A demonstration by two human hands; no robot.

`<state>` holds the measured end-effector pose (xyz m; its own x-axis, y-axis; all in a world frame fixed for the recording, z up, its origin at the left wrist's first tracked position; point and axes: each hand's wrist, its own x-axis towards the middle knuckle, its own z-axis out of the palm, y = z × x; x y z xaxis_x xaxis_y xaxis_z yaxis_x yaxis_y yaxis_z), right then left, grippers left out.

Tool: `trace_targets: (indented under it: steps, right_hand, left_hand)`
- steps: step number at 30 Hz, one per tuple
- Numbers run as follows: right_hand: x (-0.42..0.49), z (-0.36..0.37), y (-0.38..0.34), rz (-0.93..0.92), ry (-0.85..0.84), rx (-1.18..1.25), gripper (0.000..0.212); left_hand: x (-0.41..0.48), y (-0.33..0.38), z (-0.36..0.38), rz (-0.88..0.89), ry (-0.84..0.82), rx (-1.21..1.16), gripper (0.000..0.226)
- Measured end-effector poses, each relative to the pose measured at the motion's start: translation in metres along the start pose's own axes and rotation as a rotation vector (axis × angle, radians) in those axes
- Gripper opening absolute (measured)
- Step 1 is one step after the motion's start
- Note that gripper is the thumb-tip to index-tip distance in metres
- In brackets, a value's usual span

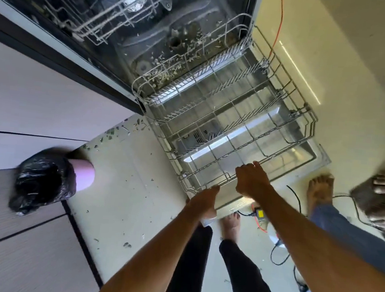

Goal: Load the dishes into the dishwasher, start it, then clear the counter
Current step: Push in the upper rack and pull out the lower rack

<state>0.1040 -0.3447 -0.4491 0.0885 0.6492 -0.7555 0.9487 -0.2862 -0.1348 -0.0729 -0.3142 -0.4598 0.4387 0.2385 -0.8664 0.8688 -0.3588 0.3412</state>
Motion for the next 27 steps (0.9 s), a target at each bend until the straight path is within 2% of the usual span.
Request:
trace_targets:
  steps: [4, 9, 14, 19, 23, 27]
  right_hand:
    - [-0.003, 0.002, 0.0, 0.015, -0.016, -0.014, 0.041]
    - [-0.025, 0.016, -0.011, -0.005, 0.084, -0.012, 0.06]
    - [-0.057, 0.003, -0.041, -0.003, 0.063, 0.082, 0.067]
    - [-0.089, -0.04, -0.083, -0.024, 0.063, 0.155, 0.062]
    - [-0.122, -0.1, -0.129, -0.064, 0.059, 0.205, 0.048]
    - [-0.163, -0.165, -0.174, -0.185, 0.086, 0.246, 0.041]
  left_hand:
    - [-0.008, 0.001, -0.008, 0.004, -0.004, -0.028, 0.082]
    - [-0.023, 0.001, -0.011, -0.006, 0.022, -0.073, 0.073]
    - [-0.057, 0.0, -0.019, -0.04, 0.086, -0.1, 0.064]
    - [-0.111, -0.015, -0.043, -0.07, 0.197, -0.165, 0.065]
    - [-0.184, -0.023, -0.077, -0.089, 0.302, -0.255, 0.063]
    - [-0.278, -0.031, -0.105, -0.076, 0.476, -0.311, 0.045]
